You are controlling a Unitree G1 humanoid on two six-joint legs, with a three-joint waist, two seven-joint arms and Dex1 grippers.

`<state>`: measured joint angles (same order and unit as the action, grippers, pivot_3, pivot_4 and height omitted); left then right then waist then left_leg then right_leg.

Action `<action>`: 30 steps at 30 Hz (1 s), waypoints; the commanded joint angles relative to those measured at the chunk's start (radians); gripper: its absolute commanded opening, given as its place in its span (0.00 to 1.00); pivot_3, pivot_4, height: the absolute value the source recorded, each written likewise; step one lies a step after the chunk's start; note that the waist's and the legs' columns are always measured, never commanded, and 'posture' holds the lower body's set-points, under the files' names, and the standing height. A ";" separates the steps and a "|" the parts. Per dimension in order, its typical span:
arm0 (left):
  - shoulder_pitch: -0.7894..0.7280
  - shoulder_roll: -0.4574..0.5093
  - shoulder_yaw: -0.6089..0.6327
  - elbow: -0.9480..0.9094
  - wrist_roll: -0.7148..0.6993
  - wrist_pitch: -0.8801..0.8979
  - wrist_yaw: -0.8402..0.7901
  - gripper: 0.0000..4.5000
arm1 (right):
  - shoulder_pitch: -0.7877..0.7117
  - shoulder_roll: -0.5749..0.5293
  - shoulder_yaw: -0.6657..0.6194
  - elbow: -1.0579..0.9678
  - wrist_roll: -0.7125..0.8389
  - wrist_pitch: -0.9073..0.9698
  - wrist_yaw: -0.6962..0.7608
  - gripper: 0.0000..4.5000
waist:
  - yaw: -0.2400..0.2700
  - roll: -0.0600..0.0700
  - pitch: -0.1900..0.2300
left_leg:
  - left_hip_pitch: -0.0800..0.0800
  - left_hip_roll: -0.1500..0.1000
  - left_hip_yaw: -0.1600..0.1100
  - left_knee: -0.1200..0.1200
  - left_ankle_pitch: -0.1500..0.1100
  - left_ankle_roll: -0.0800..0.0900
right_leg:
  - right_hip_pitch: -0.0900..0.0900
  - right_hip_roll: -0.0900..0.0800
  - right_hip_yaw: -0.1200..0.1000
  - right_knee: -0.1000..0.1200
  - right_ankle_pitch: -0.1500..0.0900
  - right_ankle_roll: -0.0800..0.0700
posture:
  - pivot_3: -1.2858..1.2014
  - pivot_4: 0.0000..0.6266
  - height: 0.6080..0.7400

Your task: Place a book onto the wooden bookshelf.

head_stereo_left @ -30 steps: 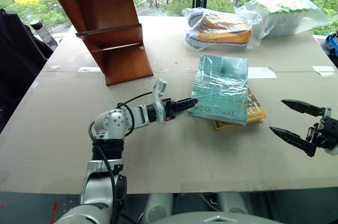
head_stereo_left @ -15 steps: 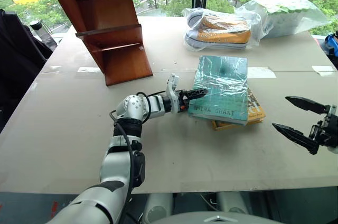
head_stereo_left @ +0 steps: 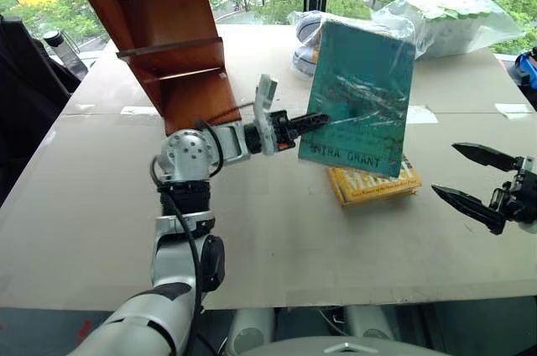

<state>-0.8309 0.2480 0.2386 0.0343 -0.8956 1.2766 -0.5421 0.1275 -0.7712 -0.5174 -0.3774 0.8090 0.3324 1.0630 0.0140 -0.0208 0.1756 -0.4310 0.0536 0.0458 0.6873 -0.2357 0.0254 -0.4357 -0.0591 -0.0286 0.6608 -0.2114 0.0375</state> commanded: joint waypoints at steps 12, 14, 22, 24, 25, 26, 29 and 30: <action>-0.126 0.646 -0.405 -0.375 0.856 -0.808 -0.028 0.00 | -0.440 0.066 0.117 0.143 0.253 0.204 -0.065 1.00 | 0.001 0.000 0.002 | 0.000 0.000 0.002 -0.001 0.000 0.000 | -0.001 0.001 0.002 -0.001 0.000 -0.001 | 0.52 0.24 0.64; -0.137 0.704 -0.421 -0.372 0.951 -0.880 -0.043 0.00 | -0.499 0.076 0.133 0.179 0.271 0.230 -0.060 1.00 | 0.006 0.000 0.002 | -0.002 0.000 0.002 -0.001 0.000 0.000 | -0.002 0.001 0.001 -0.002 0.000 -0.001 | 0.52 0.24 0.64; -0.107 0.849 -0.423 -0.290 1.204 -1.055 -0.104 0.00 | -0.628 0.116 0.182 0.266 0.249 0.257 -0.039 1.00 | 0.002 0.000 0.003 | -0.003 0.000 0.003 -0.002 0.000 0.000 | -0.003 0.001 0.001 -0.002 0.003 0.003 | 0.52 0.24 0.64; -0.086 0.867 -0.411 -0.272 1.240 -1.058 -0.121 0.00 | -0.642 0.120 0.189 0.273 0.240 0.252 -0.041 1.00 | 0.001 0.000 0.003 | -0.003 0.000 0.003 -0.002 0.000 0.000 | -0.004 0.001 0.001 0.000 0.002 0.005 | 0.52 0.24 0.64; -0.077 0.873 -0.406 -0.266 1.253 -1.059 -0.130 0.00 | -0.645 0.122 0.190 0.273 0.236 0.251 -0.042 1.00 | 0.000 0.000 0.003 | -0.003 0.000 0.003 -0.002 0.000 0.000 | -0.004 0.001 0.001 0.000 0.001 0.006 | 0.52 0.24 0.64; -0.062 0.881 -0.402 -0.260 1.266 -1.050 -0.143 0.00 | -0.646 0.122 0.191 0.272 0.228 0.249 -0.044 1.00 | 0.000 0.000 0.003 | -0.003 0.001 0.003 -0.002 0.000 0.000 | -0.004 0.001 0.001 0.000 0.001 0.006 | 0.52 0.24 0.64; -0.026 0.897 -0.392 -0.250 1.299 -1.016 -0.181 0.00 | -0.642 0.121 0.187 0.267 0.214 0.247 -0.048 1.00 | -0.001 0.000 0.003 | -0.003 0.001 0.003 -0.002 0.000 0.000 | -0.005 0.001 0.001 0.001 0.001 0.006 | 0.52 0.24 0.64; -0.015 0.898 -0.392 -0.246 1.309 -0.997 -0.195 0.00 | -0.638 0.120 0.185 0.266 0.205 0.242 -0.049 1.00 | 0.000 0.000 0.003 | -0.003 0.001 0.003 -0.002 0.000 0.000 | -0.005 0.001 0.001 0.001 0.001 0.006 | 0.52 0.24 0.64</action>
<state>-0.8382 1.1226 -0.2069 -0.2007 0.3807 0.2553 -0.7246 -0.4982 -0.6454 -0.3131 -0.0957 1.0193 0.5872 1.0150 0.0136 -0.0208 0.1783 -0.4340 0.0546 0.0491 0.6857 -0.2356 0.0255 -0.4405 -0.0583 -0.0272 0.6617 -0.2101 0.0430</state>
